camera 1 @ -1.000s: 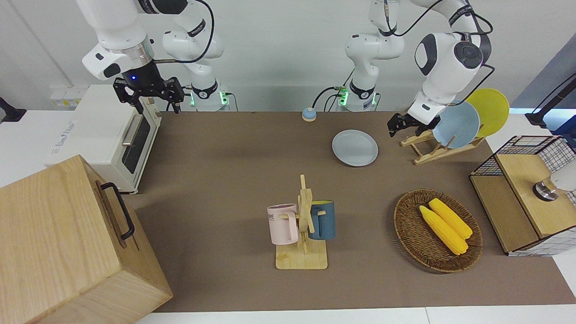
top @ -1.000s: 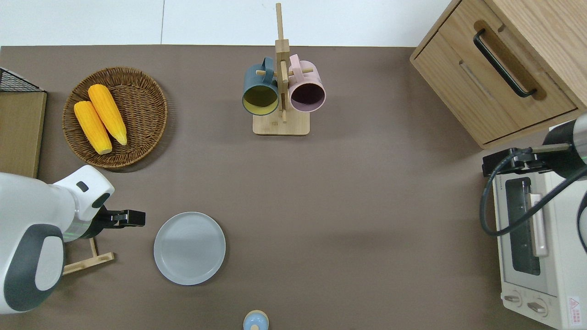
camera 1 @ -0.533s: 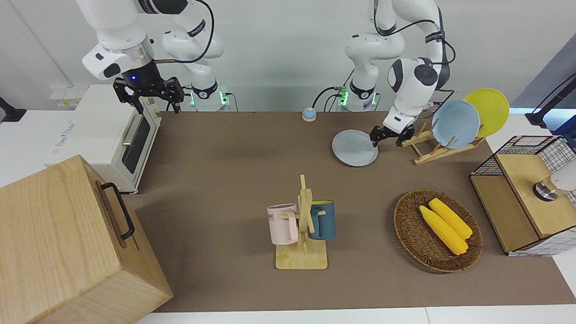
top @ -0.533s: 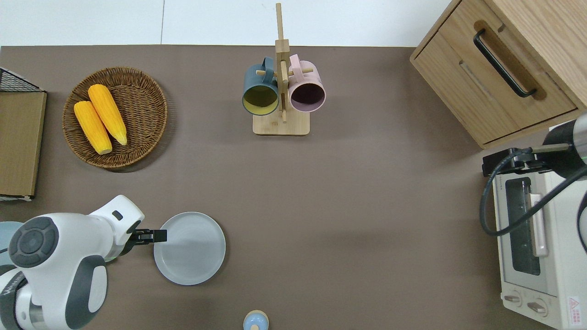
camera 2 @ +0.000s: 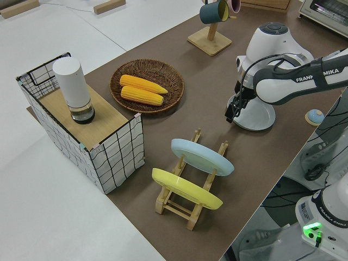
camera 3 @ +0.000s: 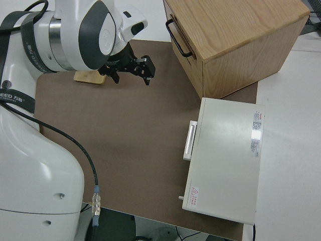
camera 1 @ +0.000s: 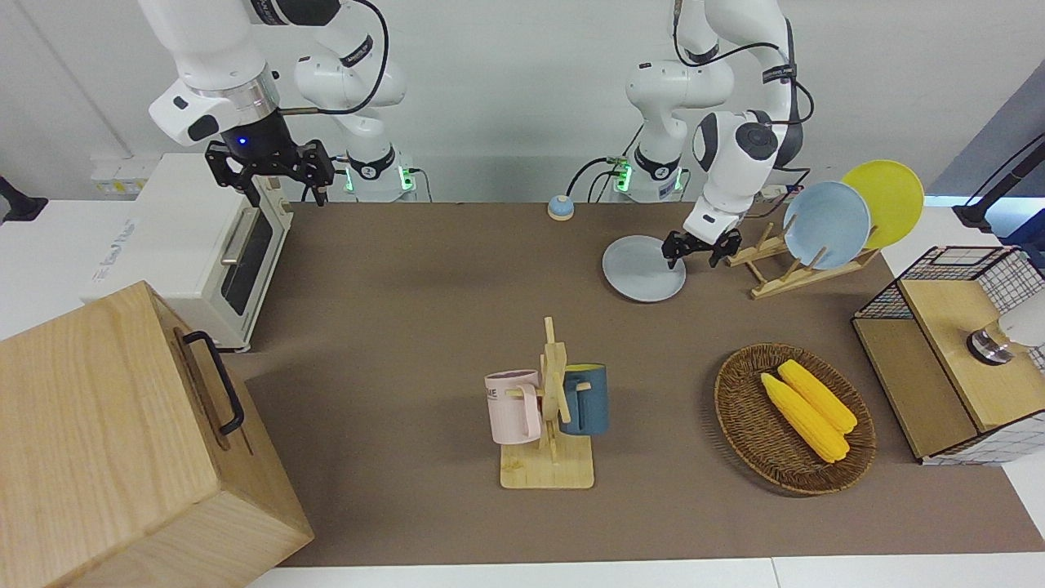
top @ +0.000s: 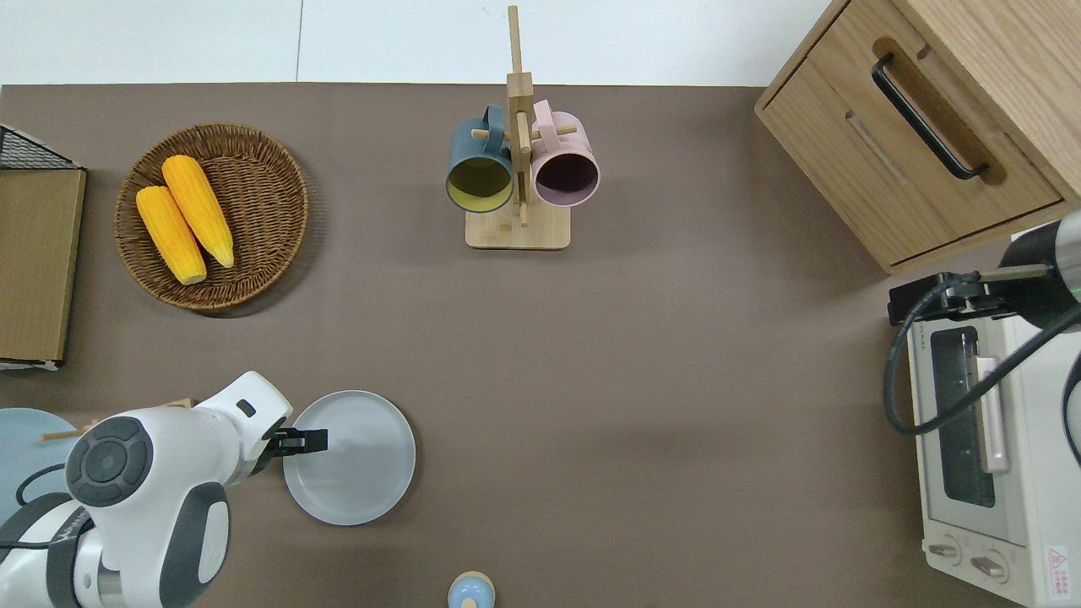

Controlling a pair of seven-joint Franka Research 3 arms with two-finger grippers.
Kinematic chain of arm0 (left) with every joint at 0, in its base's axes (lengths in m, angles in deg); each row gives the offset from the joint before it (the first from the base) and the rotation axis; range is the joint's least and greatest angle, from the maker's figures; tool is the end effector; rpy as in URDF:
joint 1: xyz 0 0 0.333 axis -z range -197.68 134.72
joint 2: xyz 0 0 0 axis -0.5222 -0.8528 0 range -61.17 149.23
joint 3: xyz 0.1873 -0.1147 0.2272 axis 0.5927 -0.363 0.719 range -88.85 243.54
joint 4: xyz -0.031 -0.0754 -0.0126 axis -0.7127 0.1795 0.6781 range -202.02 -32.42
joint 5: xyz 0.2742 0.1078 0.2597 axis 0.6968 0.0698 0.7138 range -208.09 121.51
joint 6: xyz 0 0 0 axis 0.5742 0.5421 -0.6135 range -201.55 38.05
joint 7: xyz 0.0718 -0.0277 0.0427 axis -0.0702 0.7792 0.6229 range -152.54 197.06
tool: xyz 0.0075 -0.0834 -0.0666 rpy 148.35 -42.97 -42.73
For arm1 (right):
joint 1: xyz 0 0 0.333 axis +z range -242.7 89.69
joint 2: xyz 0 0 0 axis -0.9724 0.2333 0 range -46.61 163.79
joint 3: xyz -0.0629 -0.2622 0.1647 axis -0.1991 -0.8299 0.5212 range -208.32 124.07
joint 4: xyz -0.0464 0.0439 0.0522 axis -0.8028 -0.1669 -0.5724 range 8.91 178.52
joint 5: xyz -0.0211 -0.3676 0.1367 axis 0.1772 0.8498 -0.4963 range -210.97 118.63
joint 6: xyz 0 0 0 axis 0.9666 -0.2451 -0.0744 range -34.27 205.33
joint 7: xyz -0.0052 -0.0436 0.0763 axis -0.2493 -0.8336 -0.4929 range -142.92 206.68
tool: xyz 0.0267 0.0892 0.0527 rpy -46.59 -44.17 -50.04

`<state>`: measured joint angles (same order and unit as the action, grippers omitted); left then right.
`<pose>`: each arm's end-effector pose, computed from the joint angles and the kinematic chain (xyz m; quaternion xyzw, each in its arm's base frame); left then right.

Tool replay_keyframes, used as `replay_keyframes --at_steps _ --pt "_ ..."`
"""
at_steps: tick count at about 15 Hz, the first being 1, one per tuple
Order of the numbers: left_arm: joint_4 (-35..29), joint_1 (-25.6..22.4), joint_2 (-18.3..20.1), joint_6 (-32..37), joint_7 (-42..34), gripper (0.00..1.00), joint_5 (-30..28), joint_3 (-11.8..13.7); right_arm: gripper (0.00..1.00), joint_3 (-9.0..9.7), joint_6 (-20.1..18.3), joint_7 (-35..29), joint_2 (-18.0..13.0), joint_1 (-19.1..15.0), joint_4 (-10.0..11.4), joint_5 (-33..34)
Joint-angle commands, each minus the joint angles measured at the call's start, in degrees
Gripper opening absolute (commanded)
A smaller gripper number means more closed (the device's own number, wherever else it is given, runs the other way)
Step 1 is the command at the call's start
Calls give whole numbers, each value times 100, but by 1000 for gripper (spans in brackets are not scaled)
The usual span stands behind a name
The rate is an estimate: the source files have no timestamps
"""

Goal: Pick gray plate from table and place it on lower plate rack with left arm
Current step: 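Close the left gripper on the gray plate's rim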

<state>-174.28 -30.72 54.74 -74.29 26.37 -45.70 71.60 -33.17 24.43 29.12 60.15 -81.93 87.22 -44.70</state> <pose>0.4260 -0.0479 0.3216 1.0000 -0.0043 -0.0034 0.0045 0.5515 0.0298 0.6413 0.9997 0.0057 -0.0225 0.0119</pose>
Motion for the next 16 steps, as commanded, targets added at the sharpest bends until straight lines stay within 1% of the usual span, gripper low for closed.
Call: replay_keyframes --at_steps 1,4,6,7,8,10,11,12,14,15,16 --pt "-112 65 -201 -379 160 998 127 -41 983 -34 -5 -22 2 41 -37 -15" --pt "-120 65 -351 -528 151 995 127 -50 983 -34 -5 -22 2 41 -37 -15" --pt "-120 152 -412 -581 160 991 127 -50 983 -34 -5 -22 2 41 -37 -15" --pt "-120 144 -412 -581 160 977 127 -50 983 -34 -5 -22 2 41 -37 -15" --pt "-120 144 -412 -572 160 927 127 -50 983 -34 -5 -22 2 41 -37 -15" --pt "-120 144 -412 -572 160 720 127 -50 983 -34 -5 -22 2 41 -37 -15" --pt "-120 144 -412 -572 186 566 127 -50 983 -34 -5 -22 2 41 -37 -15" --pt "-120 144 -412 -572 256 386 127 -50 983 -34 -5 -22 2 41 -37 -15" --pt "-120 152 -421 -563 327 80 127 -50 983 -34 -14 -22 2 41 -37 -15" --pt "-112 152 -421 -563 327 1 127 -50 983 -34 -5 -22 2 41 -37 -15" --pt "-112 144 -421 -563 327 0 127 -50 983 -34 -5 -22 2 41 -37 -15"
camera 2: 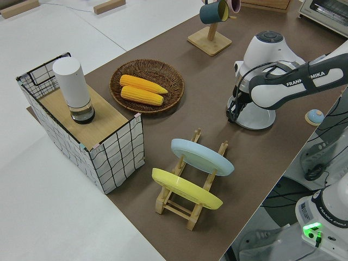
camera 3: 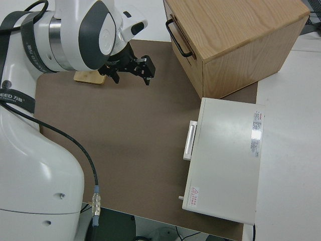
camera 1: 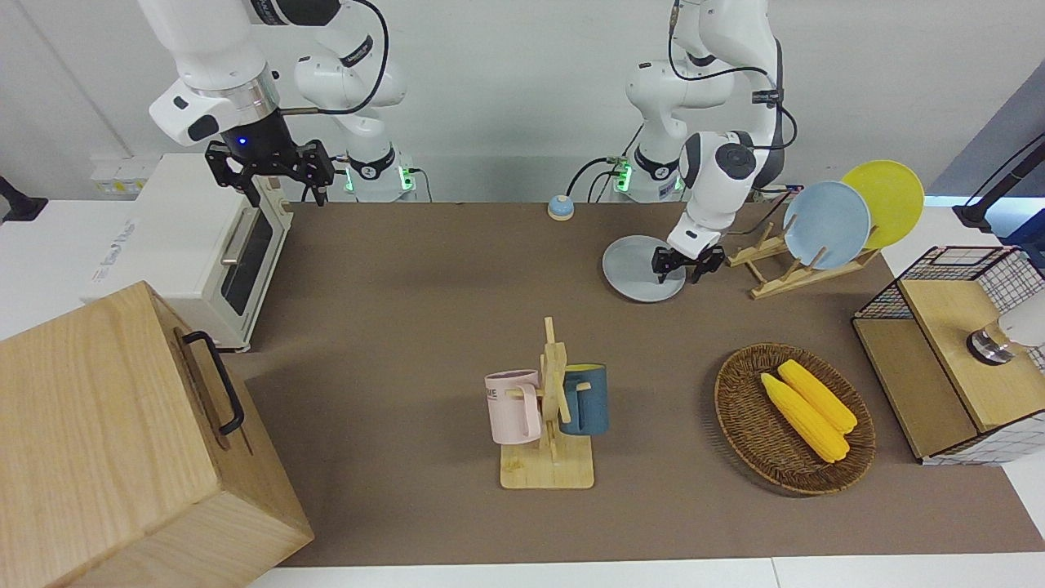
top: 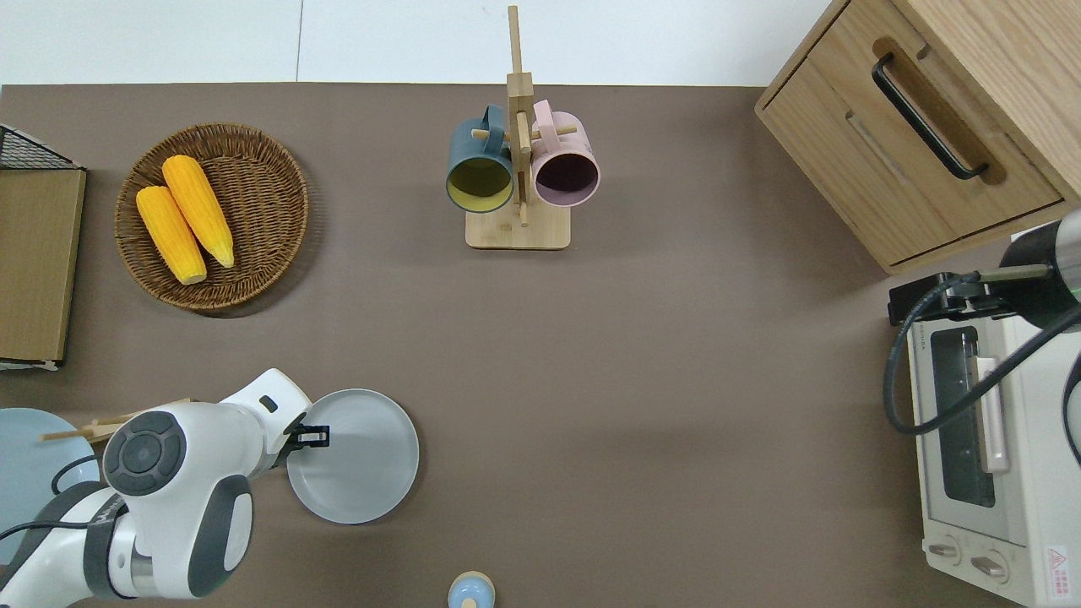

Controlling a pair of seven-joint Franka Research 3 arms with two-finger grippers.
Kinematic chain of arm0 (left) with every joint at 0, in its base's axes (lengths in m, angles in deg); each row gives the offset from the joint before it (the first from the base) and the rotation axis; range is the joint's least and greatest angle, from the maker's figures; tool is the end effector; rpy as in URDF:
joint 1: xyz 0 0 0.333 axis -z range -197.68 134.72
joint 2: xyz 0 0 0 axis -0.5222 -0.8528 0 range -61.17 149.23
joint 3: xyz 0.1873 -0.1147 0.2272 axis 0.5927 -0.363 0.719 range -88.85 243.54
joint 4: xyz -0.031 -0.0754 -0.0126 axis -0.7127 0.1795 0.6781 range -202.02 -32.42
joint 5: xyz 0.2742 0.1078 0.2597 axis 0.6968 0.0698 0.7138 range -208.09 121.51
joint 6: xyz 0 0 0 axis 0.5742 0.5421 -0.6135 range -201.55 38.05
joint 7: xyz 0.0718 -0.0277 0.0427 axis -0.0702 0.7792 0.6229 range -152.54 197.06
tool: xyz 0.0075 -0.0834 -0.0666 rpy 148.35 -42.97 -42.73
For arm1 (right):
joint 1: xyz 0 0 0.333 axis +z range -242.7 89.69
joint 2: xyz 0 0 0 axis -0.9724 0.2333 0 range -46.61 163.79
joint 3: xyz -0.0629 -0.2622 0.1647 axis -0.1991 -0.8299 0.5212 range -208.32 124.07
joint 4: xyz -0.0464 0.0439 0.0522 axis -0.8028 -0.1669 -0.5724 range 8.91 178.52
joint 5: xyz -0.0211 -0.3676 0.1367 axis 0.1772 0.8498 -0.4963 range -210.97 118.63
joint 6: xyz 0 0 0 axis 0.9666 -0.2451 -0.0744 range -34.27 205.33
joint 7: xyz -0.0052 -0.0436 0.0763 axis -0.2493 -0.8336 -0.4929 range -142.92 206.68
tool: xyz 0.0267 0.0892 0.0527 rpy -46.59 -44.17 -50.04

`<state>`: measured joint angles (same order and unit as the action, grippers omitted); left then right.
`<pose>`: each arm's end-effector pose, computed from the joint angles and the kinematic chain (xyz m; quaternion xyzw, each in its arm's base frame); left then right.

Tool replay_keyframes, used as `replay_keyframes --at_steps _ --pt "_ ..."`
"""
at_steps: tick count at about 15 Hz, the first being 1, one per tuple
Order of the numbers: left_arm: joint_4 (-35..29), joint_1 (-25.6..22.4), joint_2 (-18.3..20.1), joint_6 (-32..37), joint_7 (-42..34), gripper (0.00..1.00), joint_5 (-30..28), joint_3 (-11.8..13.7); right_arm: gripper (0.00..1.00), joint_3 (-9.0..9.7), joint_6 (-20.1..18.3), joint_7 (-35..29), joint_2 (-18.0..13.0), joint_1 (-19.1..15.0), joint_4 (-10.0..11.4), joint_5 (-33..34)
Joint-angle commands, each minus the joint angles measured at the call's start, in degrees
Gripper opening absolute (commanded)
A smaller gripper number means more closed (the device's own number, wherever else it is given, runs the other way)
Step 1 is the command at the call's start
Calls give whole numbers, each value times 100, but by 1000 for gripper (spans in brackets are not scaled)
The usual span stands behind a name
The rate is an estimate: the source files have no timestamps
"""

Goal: Pick gray plate from table and place it on lower plate rack with left arm
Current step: 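Close the left gripper on the gray plate's rim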

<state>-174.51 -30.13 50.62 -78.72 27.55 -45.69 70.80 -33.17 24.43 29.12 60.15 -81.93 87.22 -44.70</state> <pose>0.4299 -0.0587 0.2958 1.0000 -0.0057 -0.0030 0.0060 0.5515 0.0298 0.6413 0.9997 0.0057 -0.0225 0.0119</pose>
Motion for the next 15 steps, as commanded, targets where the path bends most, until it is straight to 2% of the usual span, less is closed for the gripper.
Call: replay_keyframes --at_steps 1,12,15 --pt "-89 85 -9 -121 210 0 126 31 983 -34 -5 -22 2 41 -37 -15" --pt "-45 67 17 -16 209 0 126 39 983 -34 -5 -22 2 41 -37 -15" --pt "86 32 149 361 210 0 126 48 983 -34 -5 -22 2 41 -37 -15"
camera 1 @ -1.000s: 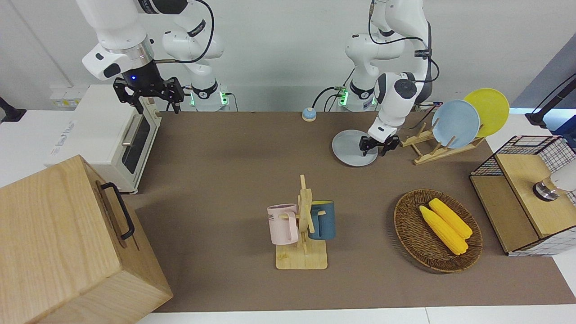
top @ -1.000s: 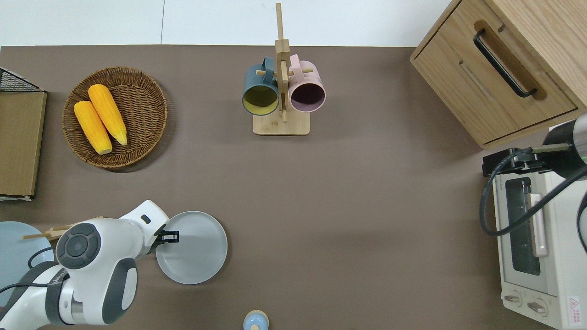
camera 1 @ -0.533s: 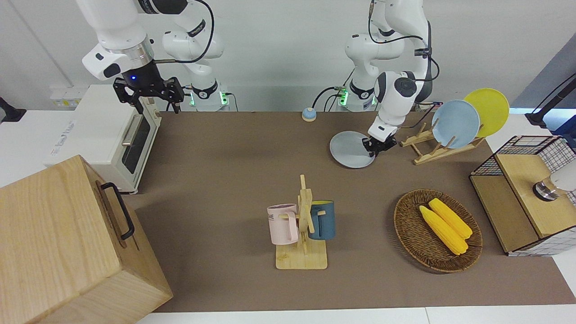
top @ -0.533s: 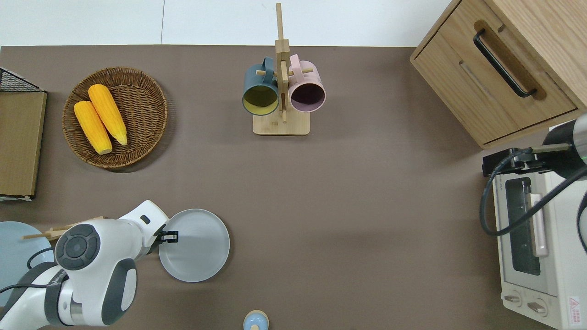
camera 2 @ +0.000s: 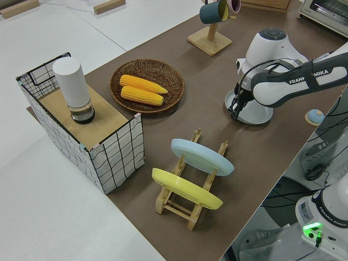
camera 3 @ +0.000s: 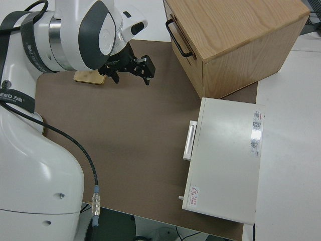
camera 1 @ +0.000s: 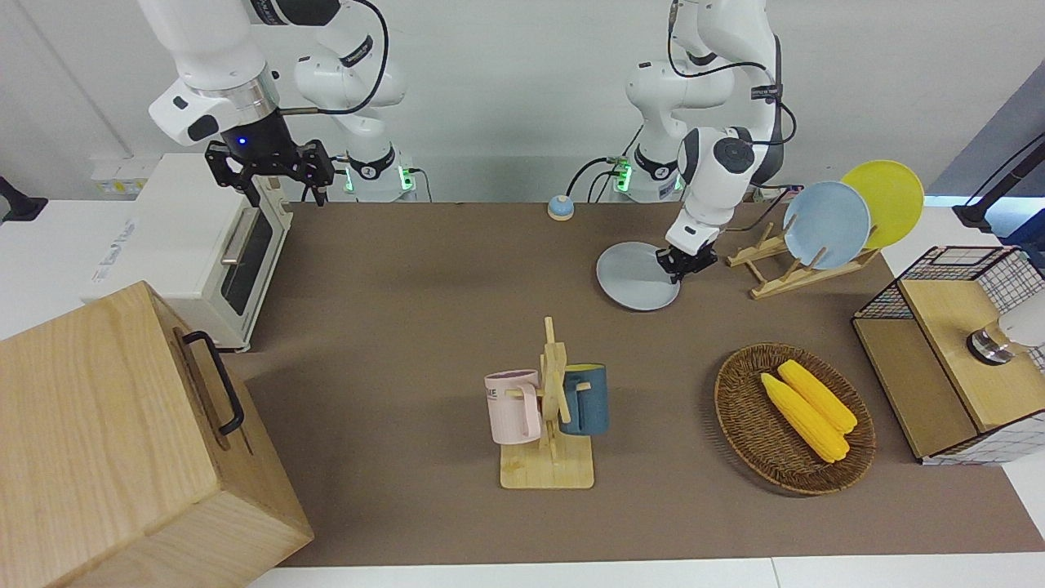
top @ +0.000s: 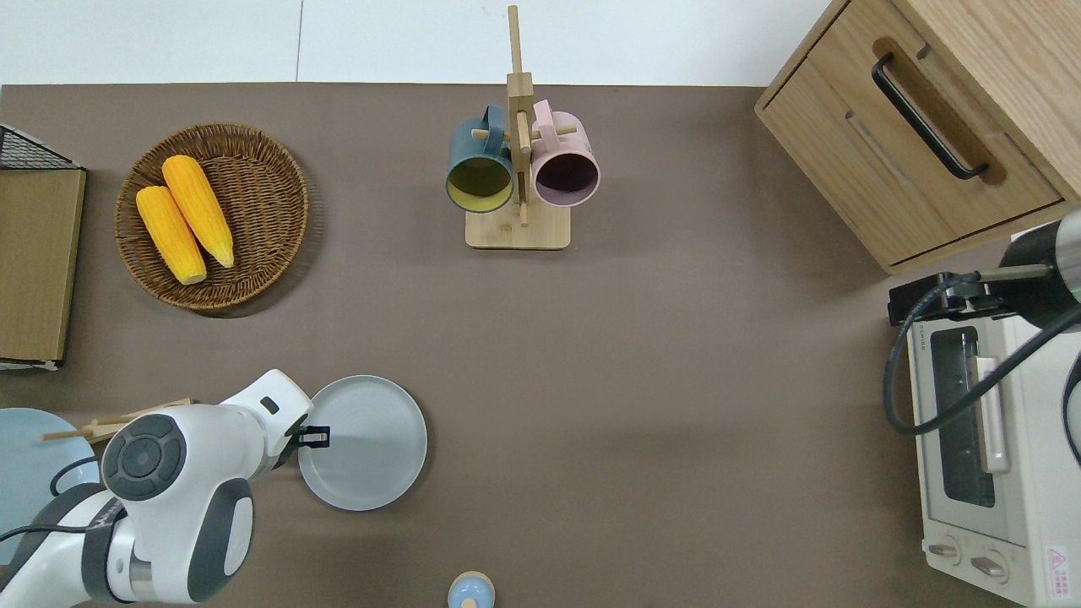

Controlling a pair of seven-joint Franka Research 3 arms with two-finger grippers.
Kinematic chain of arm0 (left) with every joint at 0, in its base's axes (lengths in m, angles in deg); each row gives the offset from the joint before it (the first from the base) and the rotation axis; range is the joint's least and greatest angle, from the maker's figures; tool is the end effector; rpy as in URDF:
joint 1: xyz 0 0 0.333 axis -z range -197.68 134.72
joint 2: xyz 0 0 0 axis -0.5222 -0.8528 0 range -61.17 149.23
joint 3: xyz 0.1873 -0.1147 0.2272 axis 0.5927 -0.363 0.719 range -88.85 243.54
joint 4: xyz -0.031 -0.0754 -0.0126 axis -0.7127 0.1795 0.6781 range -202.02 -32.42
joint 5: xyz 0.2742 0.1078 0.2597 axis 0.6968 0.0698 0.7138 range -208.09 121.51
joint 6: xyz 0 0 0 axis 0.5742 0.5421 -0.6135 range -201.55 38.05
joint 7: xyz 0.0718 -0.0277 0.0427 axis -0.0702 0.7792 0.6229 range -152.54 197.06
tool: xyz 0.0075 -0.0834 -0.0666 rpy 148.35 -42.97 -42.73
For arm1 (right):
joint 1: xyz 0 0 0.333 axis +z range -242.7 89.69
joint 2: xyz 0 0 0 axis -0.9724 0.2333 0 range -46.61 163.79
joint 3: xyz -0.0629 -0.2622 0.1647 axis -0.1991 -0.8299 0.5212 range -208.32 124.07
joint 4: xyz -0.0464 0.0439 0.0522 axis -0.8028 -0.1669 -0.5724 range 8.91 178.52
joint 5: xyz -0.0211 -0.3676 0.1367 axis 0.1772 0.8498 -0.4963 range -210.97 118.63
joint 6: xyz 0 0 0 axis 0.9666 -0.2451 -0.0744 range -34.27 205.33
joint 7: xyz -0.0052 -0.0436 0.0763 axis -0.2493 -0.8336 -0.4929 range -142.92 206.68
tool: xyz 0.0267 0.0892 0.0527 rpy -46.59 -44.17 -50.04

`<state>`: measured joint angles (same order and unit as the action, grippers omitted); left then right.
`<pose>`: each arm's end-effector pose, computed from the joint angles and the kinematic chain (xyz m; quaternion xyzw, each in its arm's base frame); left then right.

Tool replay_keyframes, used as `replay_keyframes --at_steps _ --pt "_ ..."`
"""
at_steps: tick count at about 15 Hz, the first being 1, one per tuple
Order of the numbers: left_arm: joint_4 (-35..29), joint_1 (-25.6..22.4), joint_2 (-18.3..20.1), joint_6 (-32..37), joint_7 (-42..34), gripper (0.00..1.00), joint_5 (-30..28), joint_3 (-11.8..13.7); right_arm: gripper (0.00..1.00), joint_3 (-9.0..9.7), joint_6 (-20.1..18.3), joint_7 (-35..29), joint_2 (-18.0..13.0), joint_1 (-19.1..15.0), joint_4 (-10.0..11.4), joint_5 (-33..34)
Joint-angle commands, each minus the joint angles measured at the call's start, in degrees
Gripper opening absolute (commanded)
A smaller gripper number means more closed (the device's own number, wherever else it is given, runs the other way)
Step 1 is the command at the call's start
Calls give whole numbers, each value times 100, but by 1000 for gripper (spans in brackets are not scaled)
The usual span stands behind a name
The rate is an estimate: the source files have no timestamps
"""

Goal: Pick gray plate from table and place it on lower plate rack with left arm
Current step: 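Close the left gripper on the gray plate's rim, then lift the gray plate and carry it toward the wooden rack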

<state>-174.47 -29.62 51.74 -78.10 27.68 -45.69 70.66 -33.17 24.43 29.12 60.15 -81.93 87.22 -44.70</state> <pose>0.4289 -0.0635 0.3036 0.9999 -0.0103 0.0017 0.0055 0.5515 0.0298 0.6413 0.9997 0.0057 -0.0225 0.0119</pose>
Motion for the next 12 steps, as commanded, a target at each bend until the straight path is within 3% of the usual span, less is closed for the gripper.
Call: replay_keyframes --at_steps 1,8,12 --pt "187 -28 116 544 187 0 126 70 983 -34 -5 -22 2 41 -37 -15" --pt "1654 -45 345 2820 187 0 117 141 983 -34 -5 -22 2 41 -37 -15" --pt "2419 -186 345 3770 161 0 117 149 983 -34 -5 -22 2 41 -37 -15"
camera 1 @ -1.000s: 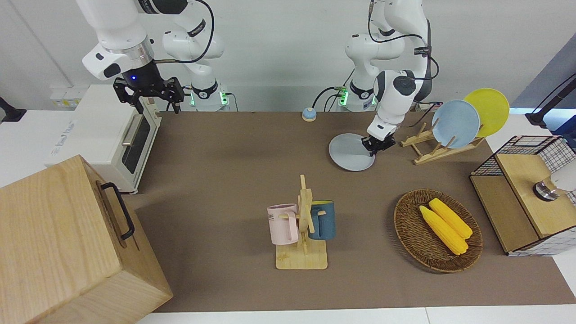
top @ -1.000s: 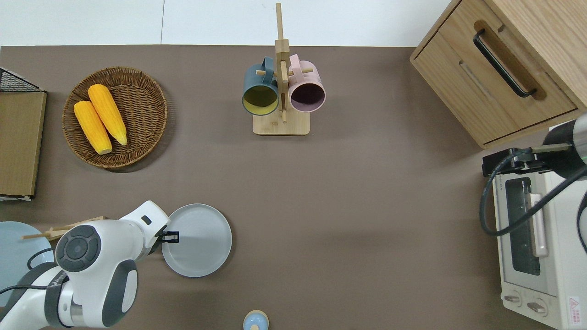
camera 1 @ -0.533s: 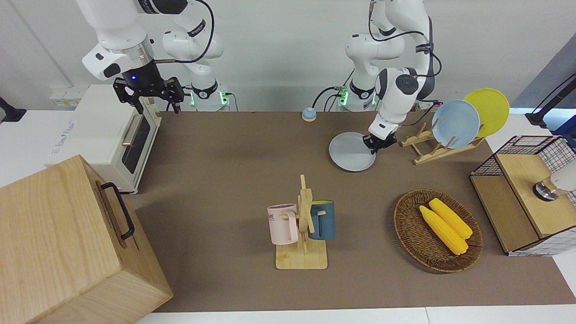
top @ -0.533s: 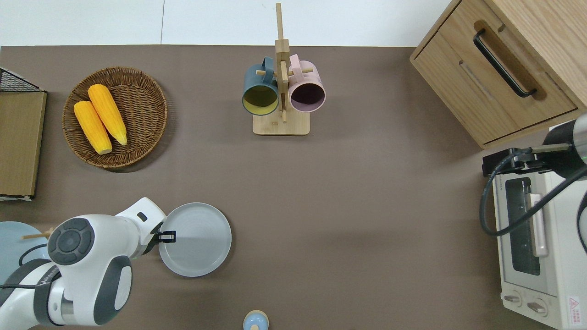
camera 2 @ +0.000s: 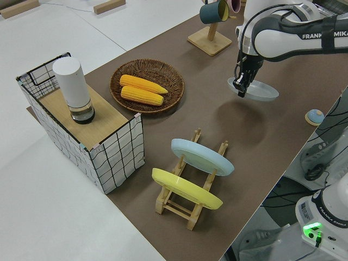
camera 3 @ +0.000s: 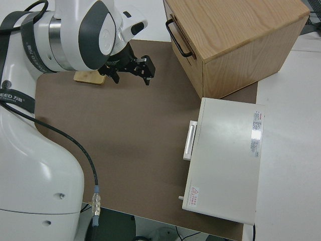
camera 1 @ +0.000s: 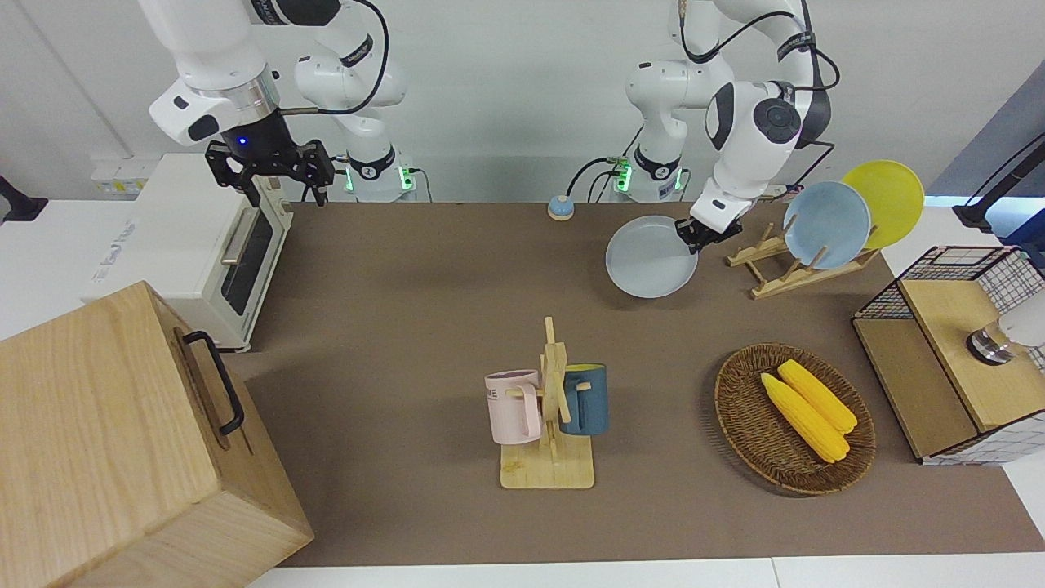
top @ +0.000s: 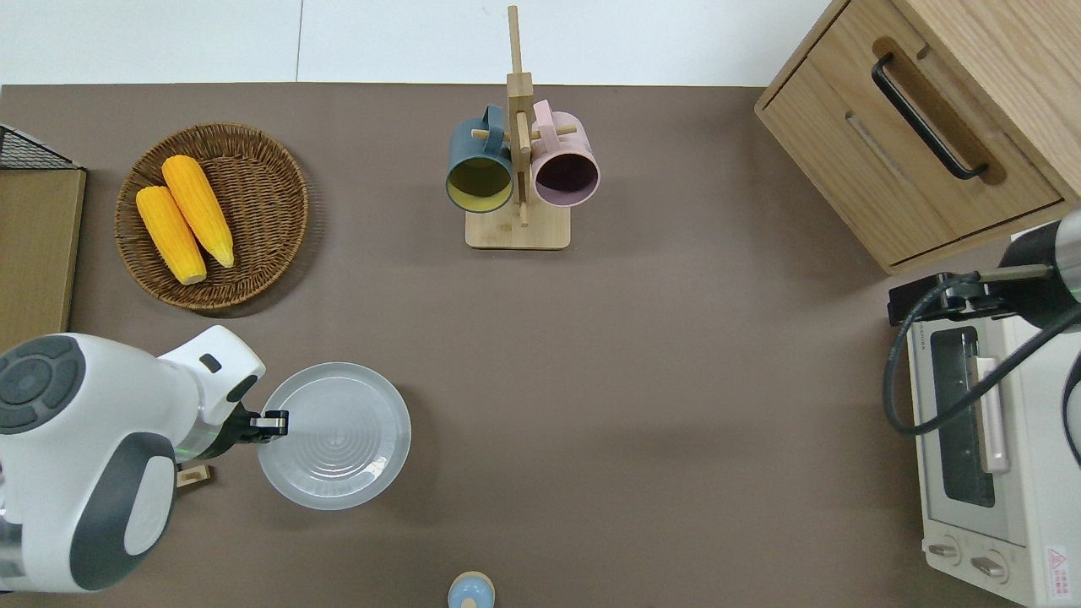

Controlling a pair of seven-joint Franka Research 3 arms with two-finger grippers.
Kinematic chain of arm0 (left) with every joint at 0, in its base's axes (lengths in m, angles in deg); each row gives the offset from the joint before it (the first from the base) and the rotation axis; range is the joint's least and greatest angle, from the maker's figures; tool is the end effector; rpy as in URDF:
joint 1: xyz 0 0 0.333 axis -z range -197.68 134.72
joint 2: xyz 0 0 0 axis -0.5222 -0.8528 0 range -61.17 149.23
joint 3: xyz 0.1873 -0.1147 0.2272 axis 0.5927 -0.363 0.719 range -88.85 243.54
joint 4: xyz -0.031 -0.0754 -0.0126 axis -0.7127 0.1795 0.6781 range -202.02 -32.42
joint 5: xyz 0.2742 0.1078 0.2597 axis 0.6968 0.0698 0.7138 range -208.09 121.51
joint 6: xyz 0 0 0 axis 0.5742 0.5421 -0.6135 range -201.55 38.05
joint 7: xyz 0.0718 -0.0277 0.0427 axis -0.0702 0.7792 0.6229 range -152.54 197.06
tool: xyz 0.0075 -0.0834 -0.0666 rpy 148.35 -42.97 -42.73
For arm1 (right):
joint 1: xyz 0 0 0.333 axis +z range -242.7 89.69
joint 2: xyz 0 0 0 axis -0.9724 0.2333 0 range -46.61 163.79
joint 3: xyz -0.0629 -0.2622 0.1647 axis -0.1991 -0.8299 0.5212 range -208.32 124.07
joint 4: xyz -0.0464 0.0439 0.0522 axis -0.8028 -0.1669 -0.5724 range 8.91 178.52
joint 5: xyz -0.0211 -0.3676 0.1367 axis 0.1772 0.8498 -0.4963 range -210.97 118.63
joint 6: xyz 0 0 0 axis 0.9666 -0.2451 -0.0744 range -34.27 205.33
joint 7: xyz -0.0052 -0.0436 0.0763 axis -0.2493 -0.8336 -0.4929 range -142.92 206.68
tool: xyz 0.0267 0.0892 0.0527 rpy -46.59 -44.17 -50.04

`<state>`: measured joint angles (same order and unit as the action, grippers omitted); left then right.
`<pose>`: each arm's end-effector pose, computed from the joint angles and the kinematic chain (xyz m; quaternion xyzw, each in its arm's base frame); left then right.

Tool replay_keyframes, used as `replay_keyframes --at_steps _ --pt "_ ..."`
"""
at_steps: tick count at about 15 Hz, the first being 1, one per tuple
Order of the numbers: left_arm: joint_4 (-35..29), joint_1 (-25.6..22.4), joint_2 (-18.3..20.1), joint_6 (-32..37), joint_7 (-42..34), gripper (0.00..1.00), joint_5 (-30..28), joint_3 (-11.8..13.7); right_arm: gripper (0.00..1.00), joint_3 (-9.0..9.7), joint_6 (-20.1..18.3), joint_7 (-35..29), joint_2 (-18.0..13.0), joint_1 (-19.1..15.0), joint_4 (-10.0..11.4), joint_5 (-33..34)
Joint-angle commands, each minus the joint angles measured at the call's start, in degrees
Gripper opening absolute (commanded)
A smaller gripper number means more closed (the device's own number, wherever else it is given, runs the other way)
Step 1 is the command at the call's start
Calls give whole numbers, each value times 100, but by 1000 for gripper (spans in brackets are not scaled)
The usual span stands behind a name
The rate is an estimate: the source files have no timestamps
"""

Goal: Pick gray plate from table and place it on lower plate rack with left arm
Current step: 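Lift the gray plate and carry it toward the wooden rack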

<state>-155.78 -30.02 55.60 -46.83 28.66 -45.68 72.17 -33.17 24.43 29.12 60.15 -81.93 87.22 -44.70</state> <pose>0.4623 -0.0577 0.4293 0.9972 0.0082 -0.0743 0.0016 0.5515 0.0298 0.6413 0.9997 0.0057 -0.0225 0.0119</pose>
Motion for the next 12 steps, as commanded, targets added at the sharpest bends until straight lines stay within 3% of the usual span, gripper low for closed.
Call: replay_keyframes --at_steps 1,6,12 --pt "717 -207 -41 854 36 0 125 -1 983 -34 -5 -22 2 41 -37 -15" --pt "1500 -427 -41 1831 10 0 273 -10 983 -34 -5 -22 2 41 -37 -15" --pt "2081 -340 -59 2815 71 0 1924 -89 983 -34 -5 -22 2 41 -37 -15"
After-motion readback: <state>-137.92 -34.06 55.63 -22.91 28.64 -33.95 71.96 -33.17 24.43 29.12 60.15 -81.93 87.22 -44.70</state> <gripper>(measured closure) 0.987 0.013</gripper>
